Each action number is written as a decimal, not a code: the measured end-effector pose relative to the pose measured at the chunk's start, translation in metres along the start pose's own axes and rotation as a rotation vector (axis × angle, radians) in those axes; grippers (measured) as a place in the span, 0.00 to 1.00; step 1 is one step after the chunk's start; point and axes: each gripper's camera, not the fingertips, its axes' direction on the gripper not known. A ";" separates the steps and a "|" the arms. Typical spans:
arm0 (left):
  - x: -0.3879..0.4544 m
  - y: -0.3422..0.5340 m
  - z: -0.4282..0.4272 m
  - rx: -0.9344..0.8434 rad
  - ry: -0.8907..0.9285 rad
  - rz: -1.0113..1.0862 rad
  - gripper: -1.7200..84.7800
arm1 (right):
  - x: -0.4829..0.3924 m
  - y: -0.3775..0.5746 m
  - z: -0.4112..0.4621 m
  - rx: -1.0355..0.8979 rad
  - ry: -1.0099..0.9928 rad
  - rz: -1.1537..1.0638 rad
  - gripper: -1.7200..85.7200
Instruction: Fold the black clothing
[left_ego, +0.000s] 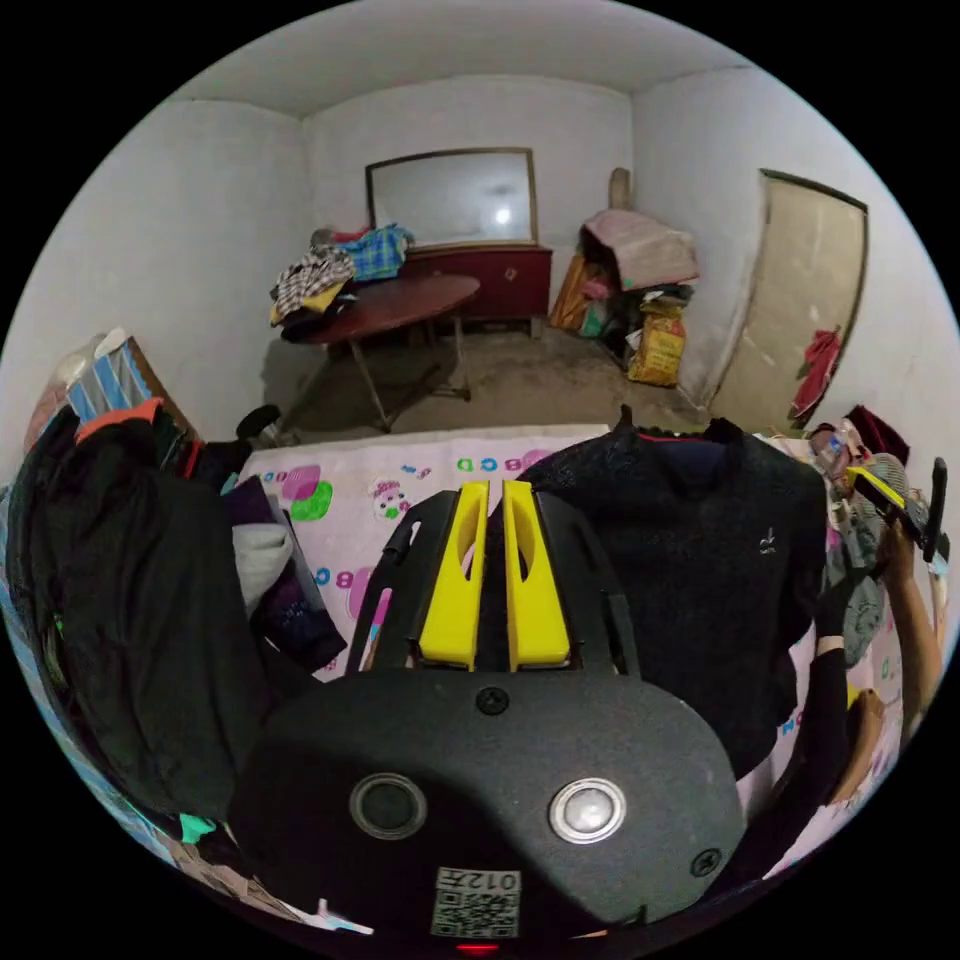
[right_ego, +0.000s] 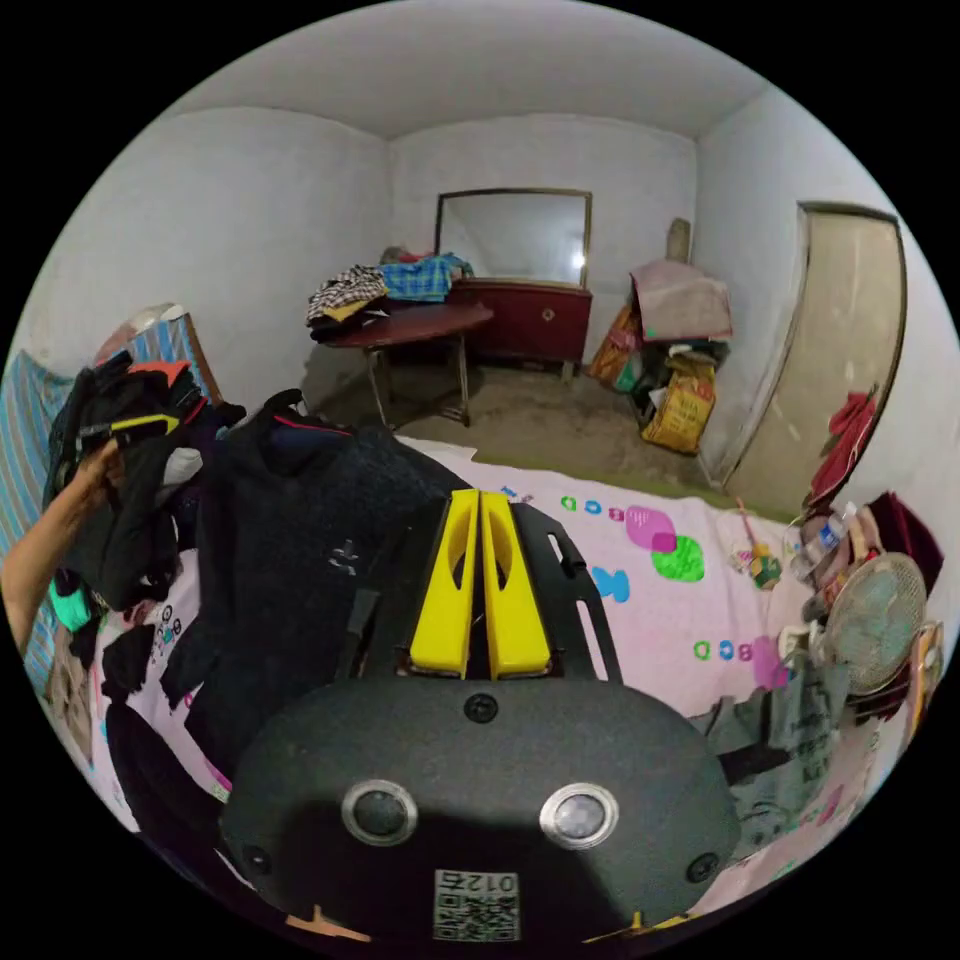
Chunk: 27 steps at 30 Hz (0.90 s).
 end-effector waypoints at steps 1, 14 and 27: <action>-0.001 0.003 0.011 -0.015 -0.001 0.009 0.03 | 0.005 0.008 0.019 -0.014 -0.021 0.024 0.01; 0.021 0.211 0.157 -0.419 0.300 0.186 0.03 | 0.003 0.210 0.120 -0.545 -0.273 0.052 0.06; 0.051 0.285 0.255 -0.609 0.190 0.325 0.02 | 0.003 0.261 0.187 -0.686 -0.165 0.082 0.05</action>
